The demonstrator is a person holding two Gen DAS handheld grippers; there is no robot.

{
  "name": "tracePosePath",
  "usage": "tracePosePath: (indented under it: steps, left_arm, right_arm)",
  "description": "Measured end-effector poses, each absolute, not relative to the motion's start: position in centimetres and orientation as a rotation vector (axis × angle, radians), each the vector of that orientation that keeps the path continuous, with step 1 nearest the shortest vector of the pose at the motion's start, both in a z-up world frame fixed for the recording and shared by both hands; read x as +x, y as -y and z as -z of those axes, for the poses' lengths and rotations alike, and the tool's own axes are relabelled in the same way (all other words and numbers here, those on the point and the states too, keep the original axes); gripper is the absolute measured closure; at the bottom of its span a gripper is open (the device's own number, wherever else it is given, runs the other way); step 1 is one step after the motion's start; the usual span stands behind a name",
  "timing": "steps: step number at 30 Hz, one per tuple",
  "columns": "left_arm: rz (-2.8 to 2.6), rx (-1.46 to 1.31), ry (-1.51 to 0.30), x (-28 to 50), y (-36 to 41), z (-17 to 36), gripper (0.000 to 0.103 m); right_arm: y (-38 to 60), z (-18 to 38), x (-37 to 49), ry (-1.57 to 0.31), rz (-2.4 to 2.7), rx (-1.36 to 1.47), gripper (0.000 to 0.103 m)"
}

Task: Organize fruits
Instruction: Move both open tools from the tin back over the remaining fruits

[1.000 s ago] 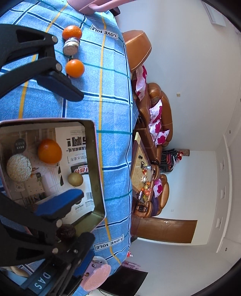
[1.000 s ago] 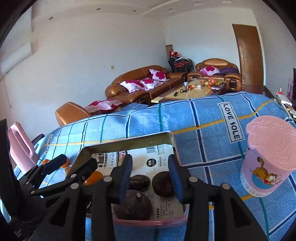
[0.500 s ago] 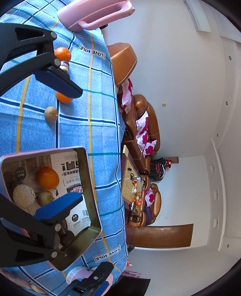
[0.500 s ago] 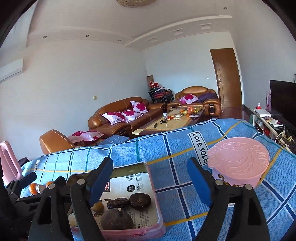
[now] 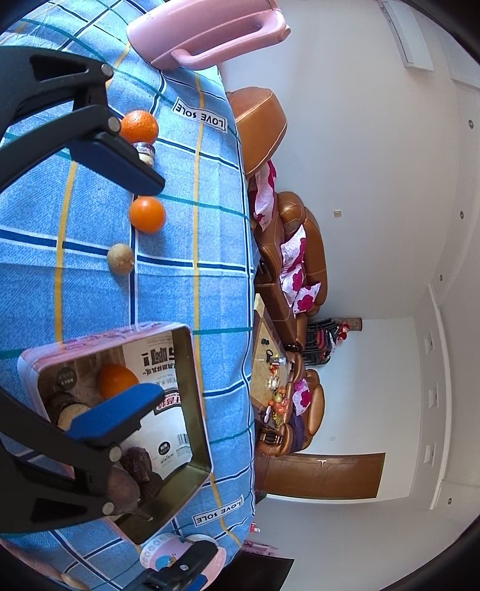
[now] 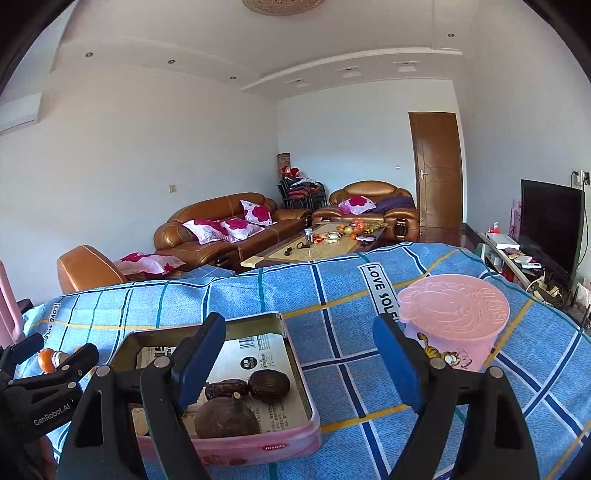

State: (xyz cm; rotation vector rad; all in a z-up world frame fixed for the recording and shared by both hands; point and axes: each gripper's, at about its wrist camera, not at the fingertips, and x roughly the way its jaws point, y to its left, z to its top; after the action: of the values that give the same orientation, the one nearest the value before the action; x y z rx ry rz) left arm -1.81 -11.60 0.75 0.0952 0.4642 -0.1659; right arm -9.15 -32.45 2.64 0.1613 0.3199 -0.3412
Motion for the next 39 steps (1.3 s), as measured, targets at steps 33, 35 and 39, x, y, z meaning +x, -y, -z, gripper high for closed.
tracePosePath:
  steps: [33, 35, 39]
  left_arm:
    - [0.011, 0.056, -0.551, 1.6, -1.9, 0.2, 0.000]
    - [-0.005, 0.044, -0.563, 2.1, -3.2, 0.3, 0.000]
    - [-0.044, 0.017, -0.588, 3.1, -5.7, 0.6, 0.000]
  right_arm:
    - [18.4, -1.6, -5.6, -0.443, 0.160, 0.157, 0.029]
    - [17.4, -1.5, -4.8, -0.464, 0.146, 0.152, 0.036]
    - [15.6, -0.9, -3.2, -0.524, 0.105, 0.147, 0.043]
